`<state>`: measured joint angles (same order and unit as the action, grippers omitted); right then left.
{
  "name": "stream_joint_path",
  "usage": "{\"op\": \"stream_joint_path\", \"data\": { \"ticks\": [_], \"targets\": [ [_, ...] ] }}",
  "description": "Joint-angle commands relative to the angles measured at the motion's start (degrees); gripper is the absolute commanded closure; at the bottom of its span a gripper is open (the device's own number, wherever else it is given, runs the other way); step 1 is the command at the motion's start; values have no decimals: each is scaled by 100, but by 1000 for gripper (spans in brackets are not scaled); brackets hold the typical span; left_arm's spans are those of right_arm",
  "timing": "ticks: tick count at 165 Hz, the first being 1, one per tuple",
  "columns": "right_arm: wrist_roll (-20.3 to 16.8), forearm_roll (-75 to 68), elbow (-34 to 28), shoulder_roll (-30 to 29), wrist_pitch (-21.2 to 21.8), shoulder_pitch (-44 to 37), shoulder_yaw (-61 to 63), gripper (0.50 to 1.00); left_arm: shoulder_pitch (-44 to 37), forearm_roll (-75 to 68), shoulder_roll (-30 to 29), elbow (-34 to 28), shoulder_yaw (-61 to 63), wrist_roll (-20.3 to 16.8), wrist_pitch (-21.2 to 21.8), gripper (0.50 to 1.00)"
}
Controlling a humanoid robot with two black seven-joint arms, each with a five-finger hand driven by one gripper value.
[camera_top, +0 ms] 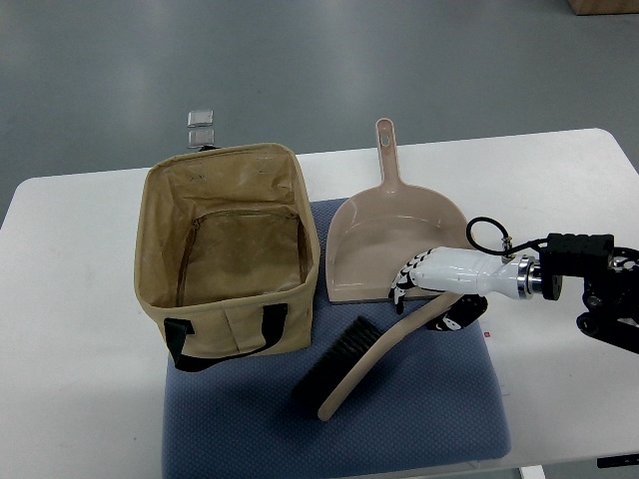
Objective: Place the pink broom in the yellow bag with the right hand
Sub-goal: 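Close the right hand around the curved beige brush handle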
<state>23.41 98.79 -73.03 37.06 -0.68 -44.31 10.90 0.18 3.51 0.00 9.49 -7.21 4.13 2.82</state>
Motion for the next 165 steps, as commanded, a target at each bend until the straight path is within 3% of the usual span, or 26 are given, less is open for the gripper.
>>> {"op": "stream_joint_path", "data": {
  "ticks": [1,17,55,99,165],
  "targets": [
    [5,0,0,12,-2,1,8,777,0,0,0,0,0,0,-1,500],
    [14,0,0,12,6,1,0,846,0,0,0,0,0,0,-1,500],
    [23,0,0,3,6,10,0,889,0,0,0,0,0,0,-1,500],
    [32,0,0,12,6,19,0,997,0,0,0,0,0,0,-1,500],
    [32,-26,0,21,24,28,26,1000,8,0,0,0,0,0,-1,500]
  ]
}}
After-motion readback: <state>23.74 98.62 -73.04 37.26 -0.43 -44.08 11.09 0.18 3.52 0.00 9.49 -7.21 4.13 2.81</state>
